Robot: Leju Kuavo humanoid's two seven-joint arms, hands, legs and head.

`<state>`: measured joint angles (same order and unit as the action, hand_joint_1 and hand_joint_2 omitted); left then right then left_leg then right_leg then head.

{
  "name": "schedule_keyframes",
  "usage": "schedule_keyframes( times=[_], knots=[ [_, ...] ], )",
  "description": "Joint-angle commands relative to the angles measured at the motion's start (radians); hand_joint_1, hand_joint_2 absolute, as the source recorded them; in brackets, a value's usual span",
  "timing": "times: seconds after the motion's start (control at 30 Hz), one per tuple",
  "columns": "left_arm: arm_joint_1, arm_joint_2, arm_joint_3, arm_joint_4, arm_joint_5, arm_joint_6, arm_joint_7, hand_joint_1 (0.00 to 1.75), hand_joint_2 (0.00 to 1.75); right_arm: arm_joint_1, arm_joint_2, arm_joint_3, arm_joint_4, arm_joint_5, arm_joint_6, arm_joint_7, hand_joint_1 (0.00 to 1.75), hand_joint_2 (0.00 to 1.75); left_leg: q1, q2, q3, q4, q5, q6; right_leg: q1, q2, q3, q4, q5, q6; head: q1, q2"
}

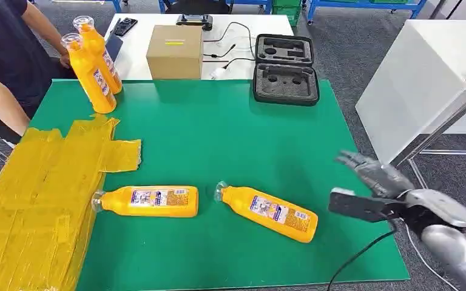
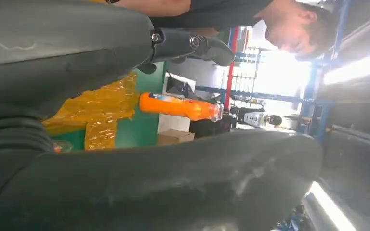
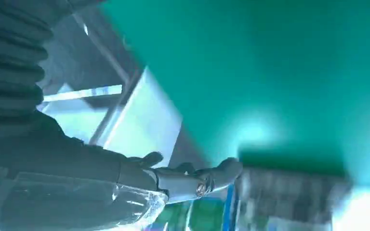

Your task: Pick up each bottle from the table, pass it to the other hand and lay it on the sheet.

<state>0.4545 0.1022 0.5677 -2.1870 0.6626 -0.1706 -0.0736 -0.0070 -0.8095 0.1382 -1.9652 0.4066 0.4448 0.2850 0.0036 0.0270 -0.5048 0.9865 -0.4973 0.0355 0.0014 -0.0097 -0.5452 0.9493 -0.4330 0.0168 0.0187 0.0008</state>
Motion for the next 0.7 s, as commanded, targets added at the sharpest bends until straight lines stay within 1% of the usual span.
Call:
schedule_keyframes(
  times=[0.03,0.07,0.1,0.17,0.2,0.23,0.27,0.37,0.4,0.43,0.47,0.5,0.53,0.57,0.6,0.63,0.67,0.7],
  knots=[
    [-0.051,-0.033,0.054,0.096,0.010,-0.039,0.011,0.00,0.00,0.271,0.005,-0.687,-0.290,-0.081,0.035,-0.080,0.00,0.00,-0.004,-0.008,-0.001,-0.001,0.000,-0.002,-0.004,-0.006,0.000,0.002,-0.004,0.002,0.000,0.000],
    [-0.052,-0.025,0.050,0.103,0.011,-0.035,0.007,0.00,0.00,0.302,0.024,-0.736,-0.294,-0.100,0.027,-0.101,0.00,0.00,-0.003,-0.008,-0.001,-0.001,0.000,-0.001,-0.003,-0.006,0.000,0.001,-0.005,0.005,0.000,0.000],
    [-0.051,-0.019,0.046,0.106,0.013,-0.031,0.003,0.00,0.00,0.313,0.044,-0.760,-0.296,-0.094,0.002,-0.114,0.00,0.00,-0.004,-0.013,-0.001,-0.002,0.001,-0.002,-0.004,-0.010,0.000,0.000,-0.006,0.005,0.000,0.000],
    [-0.052,-0.011,0.026,0.110,0.015,-0.016,-0.010,0.00,0.00,0.302,0.087,-0.731,-0.275,-0.094,-0.099,-0.174,0.00,0.00,-0.003,-0.010,0.000,-0.003,0.001,-0.002,-0.003,-0.010,0.001,-0.001,-0.004,0.005,0.000,0.000],
    [-0.053,-0.010,0.022,0.111,0.013,-0.013,-0.012,0.00,0.00,0.302,0.086,-0.717,-0.269,-0.085,-0.111,-0.176,0.00,0.00,-0.003,-0.014,0.001,-0.004,0.001,-0.003,-0.004,-0.011,0.003,-0.002,-0.005,0.004,0.000,0.000],
    [-0.053,-0.008,0.015,0.111,0.011,-0.007,-0.015,0.00,0.00,0.297,0.081,-0.691,-0.261,-0.073,-0.129,-0.175,0.00,0.00,-0.002,-0.011,0.000,-0.003,0.001,-0.002,-0.002,-0.008,0.002,-0.003,-0.003,0.004,0.000,0.000],
    [-0.053,-0.008,0.015,0.111,0.011,-0.007,-0.015,0.00,0.00,0.297,0.081,-0.691,-0.261,-0.073,-0.129,-0.175,0.00,0.00,-0.003,-0.011,0.001,-0.005,0.001,-0.002,-0.003,-0.008,0.003,-0.003,-0.003,0.004,0.000,0.000],
    [-0.051,-0.007,0.013,0.110,0.010,-0.005,-0.017,0.00,0.00,0.294,0.077,-0.680,-0.258,-0.069,-0.137,-0.171,0.00,0.00,-0.002,-0.007,0.000,-0.003,0.000,-0.002,-0.003,-0.007,0.001,-0.002,-0.003,0.004,0.000,0.000],
    [-0.051,-0.007,0.013,0.110,0.010,-0.005,-0.017,0.00,0.00,0.294,0.077,-0.680,-0.258,-0.069,-0.137,-0.171,0.00,0.00,-0.003,-0.008,0.000,-0.004,0.000,-0.003,-0.003,-0.007,0.001,-0.002,-0.003,0.004,0.000,0.000],
    [-0.049,-0.005,0.012,0.109,0.011,-0.002,-0.018,0.00,0.00,0.274,0.103,-0.674,-0.257,-0.132,-0.154,-0.182,0.00,0.00,-0.004,-0.009,0.000,-0.004,0.001,-0.003,-0.004,-0.007,0.001,-0.002,-0.003,0.004,0.000,0.000],
    [-0.046,0.003,0.003,0.111,0.014,0.007,-0.024,0.00,0.00,0.268,0.114,-0.654,-0.254,-0.134,-0.198,-0.220,0.00,0.00,-0.003,-0.009,0.000,-0.003,0.000,-0.002,-0.003,-0.007,0.001,-0.002,-0.003,0.004,0.000,0.000],
    [-0.044,0.017,-0.012,0.117,0.016,0.018,-0.034,0.00,0.00,0.243,0.160,-0.609,-0.236,-0.157,-0.266,-0.290,0.00,0.00,-0.003,-0.009,0.000,-0.004,0.000,-0.003,-0.003,-0.007,0.001,-0.002,-0.003,0.004,0.000,0.000],
    [-0.040,0.035,-0.028,0.126,0.019,0.032,-0.045,0.00,0.00,0.236,0.188,-0.551,-0.214,-0.189,-0.302,-0.325,0.00,0.00,-0.002,-0.007,0.001,-0.004,0.000,-0.002,-0.002,-0.006,0.002,-0.003,-0.003,0.004,0.000,0.000],
    [-0.034,0.070,-0.052,0.142,0.030,0.047,-0.061,0.00,0.00,0.238,0.208,-0.468,-0.190,-0.197,-0.378,-0.370,0.00,0.00,-0.002,-0.008,0.002,-0.006,0.001,-0.003,-0.002,-0.006,0.003,-0.004,-0.002,0.004,0.000,0.000],
    [-0.032,0.090,-0.066,0.152,0.039,0.057,-0.072,0.00,0.00,0.223,0.238,-0.406,-0.169,-0.205,-0.449,-0.419,0.00,0.00,-0.002,-0.008,0.004,-0.008,0.002,-0.004,-0.002,-0.005,0.004,-0.006,-0.002,0.003,0.000,0.000],
    [-0.035,0.115,-0.091,0.168,0.047,0.062,-0.078,0.00,0.00,0.202,0.320,-0.332,-0.143,-0.382,-0.465,-0.507,0.00,0.00,0.000,-0.006,0.004,-0.006,0.001,-0.003,0.000,-0.005,0.005,-0.006,-0.002,0.004,0.000,0.000],
    [-0.050,0.137,-0.130,0.188,0.054,0.080,-0.090,0.00,0.00,0.191,0.407,-0.233,-0.109,-0.501,-0.551,-0.614,0.00,0.00,0.000,-0.006,0.005,-0.007,0.001,-0.003,0.000,-0.005,0.006,-0.007,-0.002,0.003,0.000,0.000],
    [-0.062,0.152,-0.166,0.199,0.052,0.100,-0.100,0.00,0.00,0.200,0.449,-0.139,-0.087,-0.552,-0.618,-0.681,0.00,0.00,0.001,-0.006,0.008,-0.011,0.003,-0.004,0.001,-0.004,0.008,-0.010,0.000,0.003,0.000,0.000]
  ],
)
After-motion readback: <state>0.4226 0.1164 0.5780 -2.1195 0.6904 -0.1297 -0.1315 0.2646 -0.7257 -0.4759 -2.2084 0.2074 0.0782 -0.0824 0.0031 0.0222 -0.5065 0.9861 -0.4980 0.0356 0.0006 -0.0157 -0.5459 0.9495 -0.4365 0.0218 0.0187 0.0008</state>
